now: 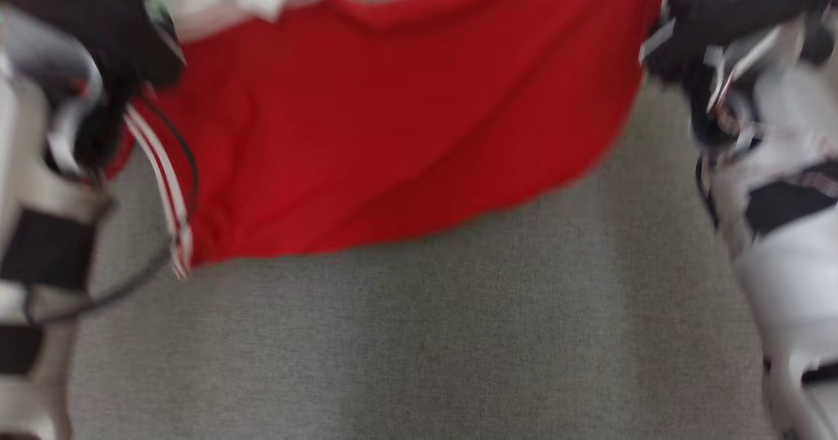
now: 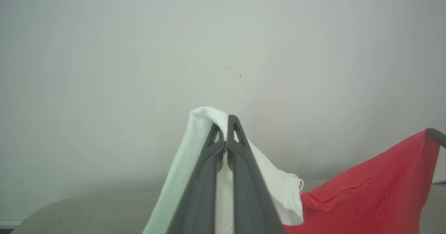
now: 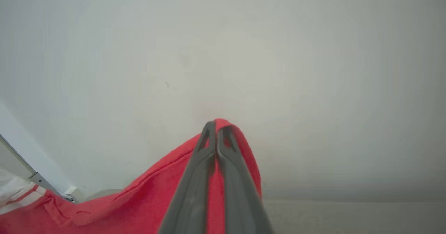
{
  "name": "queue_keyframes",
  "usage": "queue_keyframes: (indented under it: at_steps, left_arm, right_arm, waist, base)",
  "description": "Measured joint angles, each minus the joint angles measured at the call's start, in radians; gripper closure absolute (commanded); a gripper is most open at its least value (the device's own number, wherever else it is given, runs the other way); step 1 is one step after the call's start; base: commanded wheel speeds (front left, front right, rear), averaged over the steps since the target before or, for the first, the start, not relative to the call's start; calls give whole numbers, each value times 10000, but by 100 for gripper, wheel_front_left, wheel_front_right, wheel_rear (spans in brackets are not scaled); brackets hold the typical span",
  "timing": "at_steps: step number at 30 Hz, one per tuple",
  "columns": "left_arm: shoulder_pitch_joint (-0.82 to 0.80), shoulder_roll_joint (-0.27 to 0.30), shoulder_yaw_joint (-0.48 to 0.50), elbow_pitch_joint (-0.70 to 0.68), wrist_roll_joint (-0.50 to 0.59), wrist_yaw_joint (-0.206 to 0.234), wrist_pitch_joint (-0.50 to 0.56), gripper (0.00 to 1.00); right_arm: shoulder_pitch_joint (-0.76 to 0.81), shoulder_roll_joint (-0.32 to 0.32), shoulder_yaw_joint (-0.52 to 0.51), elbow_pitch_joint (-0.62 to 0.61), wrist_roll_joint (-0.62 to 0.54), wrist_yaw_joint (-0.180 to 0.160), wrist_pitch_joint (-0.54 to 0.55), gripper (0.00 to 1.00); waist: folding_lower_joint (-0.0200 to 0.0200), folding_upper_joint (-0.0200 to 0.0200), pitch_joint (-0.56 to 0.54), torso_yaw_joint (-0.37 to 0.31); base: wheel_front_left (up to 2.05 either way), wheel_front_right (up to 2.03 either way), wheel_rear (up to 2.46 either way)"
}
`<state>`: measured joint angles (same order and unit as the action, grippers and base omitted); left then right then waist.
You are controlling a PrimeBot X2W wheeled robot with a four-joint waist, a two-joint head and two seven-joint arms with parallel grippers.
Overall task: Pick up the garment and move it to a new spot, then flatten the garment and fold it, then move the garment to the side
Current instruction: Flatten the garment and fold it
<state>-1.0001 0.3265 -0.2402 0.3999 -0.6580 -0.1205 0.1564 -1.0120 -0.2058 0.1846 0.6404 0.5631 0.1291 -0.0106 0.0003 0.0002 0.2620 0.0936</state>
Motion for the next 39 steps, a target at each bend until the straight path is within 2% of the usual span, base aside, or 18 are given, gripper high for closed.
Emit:
queue_keyframes:
  at_steps: [4,10,18,25,39]
  left_arm:
    - [-2366,192,-119,817,102,-31,405,100]
    - [-5493,525,-123,2125,389,-40,562,100]
    - [-8339,165,-543,3689,608,-86,284,100]
    - [-9683,-71,-1358,4821,568,-102,-199,100]
    - [-9699,10,-2165,5823,-347,-102,-819,100]
  right_arm:
    - [-2336,128,-88,832,215,0,263,100]
    - [-5288,207,-518,2562,-111,0,188,100]
    - [-7819,301,-1026,4376,-742,0,-389,100]
    - [-9064,282,-1154,5545,-1440,0,-846,100]
    - [-9059,203,-1039,6243,-1760,-2,-1045,100]
  waist:
    - [0,0,809,-177]
    - [0,1,1873,-553]
    - [0,2,2522,-1199]
    - [-6,-1,2319,-1363]
    - [-2,0,2829,-1527]
  base:
    - [0,0,0]
    - [0,0,0]
    - [0,0,0]
    - [0,0,0]
    - [0,0,0]
